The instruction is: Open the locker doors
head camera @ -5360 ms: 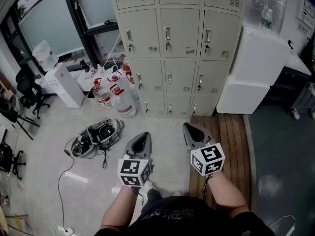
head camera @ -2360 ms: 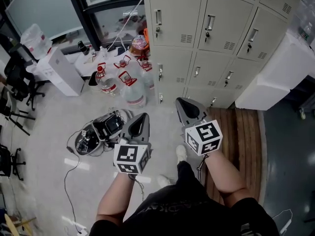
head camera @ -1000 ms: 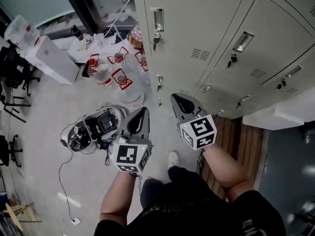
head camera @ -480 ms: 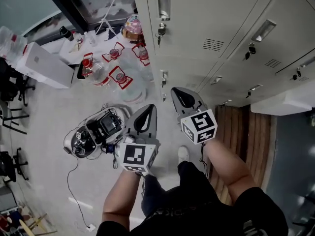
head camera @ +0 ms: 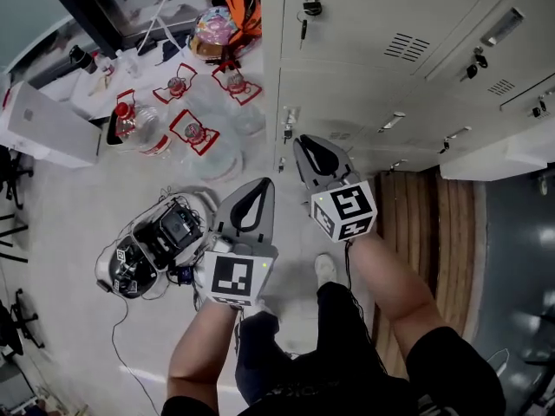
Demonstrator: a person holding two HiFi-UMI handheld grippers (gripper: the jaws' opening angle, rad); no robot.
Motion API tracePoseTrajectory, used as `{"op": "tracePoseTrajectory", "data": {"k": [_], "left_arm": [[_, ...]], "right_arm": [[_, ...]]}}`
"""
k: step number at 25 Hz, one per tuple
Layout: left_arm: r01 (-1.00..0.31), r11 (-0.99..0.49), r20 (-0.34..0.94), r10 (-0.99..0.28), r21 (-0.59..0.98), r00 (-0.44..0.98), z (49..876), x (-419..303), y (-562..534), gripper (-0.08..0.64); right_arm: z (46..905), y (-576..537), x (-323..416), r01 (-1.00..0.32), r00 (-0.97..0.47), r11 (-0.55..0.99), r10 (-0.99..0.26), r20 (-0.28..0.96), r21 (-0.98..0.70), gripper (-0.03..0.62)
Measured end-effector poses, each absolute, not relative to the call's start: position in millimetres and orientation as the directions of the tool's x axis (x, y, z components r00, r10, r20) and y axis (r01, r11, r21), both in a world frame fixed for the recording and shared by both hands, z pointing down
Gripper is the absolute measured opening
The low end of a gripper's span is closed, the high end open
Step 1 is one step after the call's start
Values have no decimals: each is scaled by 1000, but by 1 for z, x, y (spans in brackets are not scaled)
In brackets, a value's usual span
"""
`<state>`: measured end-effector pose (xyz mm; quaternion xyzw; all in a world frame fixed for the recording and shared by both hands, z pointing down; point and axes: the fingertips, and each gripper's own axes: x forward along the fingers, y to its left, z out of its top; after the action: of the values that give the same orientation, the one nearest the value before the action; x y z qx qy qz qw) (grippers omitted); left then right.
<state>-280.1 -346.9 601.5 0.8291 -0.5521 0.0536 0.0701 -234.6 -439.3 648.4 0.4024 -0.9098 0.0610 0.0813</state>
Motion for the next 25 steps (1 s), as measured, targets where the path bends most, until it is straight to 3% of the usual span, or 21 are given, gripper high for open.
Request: {"op": "tracePoseTrajectory", "data": {"k": [15,25], "left_arm": [[-911,-403,165,-896,90,413,737,-303,-387,-2],[-909,-404,139,-899,104,415,767,-302,-396,-2]], "right_arm": [[769,-518,-256,-811,-572,586,-794,206,3,127],[798,-539,-267,-819,-557,573,-808,192,33,164]]}}
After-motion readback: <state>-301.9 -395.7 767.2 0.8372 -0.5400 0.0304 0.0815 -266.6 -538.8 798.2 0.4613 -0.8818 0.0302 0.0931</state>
